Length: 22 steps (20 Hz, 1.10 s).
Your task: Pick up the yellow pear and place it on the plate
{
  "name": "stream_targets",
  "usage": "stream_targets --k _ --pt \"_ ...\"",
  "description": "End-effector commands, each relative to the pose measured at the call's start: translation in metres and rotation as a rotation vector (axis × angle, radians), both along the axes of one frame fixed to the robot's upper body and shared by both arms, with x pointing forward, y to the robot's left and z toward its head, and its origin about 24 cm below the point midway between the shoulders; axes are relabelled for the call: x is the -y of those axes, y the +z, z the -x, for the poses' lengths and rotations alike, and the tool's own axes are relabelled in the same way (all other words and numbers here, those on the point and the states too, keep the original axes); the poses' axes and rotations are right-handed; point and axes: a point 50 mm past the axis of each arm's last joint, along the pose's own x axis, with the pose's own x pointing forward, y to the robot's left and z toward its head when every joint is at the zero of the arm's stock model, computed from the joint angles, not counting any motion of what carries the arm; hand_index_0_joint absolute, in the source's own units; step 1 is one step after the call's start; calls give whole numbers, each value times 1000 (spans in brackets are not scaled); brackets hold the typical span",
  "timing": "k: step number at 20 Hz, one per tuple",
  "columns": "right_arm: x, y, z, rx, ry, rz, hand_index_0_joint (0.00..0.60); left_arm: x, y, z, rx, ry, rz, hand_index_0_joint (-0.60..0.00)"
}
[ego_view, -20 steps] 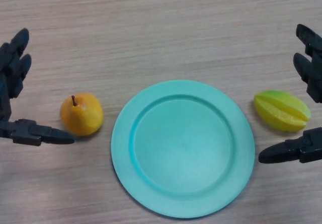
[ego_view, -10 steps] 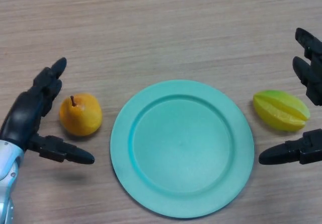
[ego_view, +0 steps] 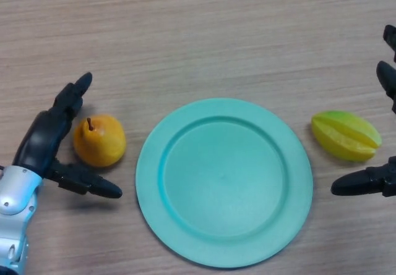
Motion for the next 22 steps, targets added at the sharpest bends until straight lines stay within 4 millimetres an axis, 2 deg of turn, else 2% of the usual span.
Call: stream_targets --k 1,3,4,5,6,7,8,9,12,15,19,22 --pt "6 36 13 246 -3 41 0 -5 42 -11 275 27 -55 0" --pt "7 35 15 233 -6 47 0 -4 41 -14 288 31 -47 0" --pt "7 35 15 231 -5 48 0 -4 41 -14 289 31 -45 -50" --pt "7 35 16 229 -6 48 0 -4 40 -14 292 31 -46 -200" --pt "7 35 16 227 -6 48 0 -3 40 -14 296 32 -49 -300" --pt "7 37 16 228 -7 51 0 -2 39 -15 311 32 -60 -450" --pt "6 38 17 237 -10 59 0 -1 38 -15 329 27 -78 -550" --pt "6 39 17 236 -11 61 0 2 37 -15 340 10 -99 -600" --pt "5 40 18 236 -10 53 0 6 31 -15 329 -23 -159 -600" --pt "4 40 19 252 -20 65 0 1 34 -14 341 -2 -163 -600" --pt "2 40 19 243 -22 74 0 -8 59 -6 443 56 -121 -600" --pt "1 41 18 256 -26 86 0 -1 82 2 522 60 -93 -600"
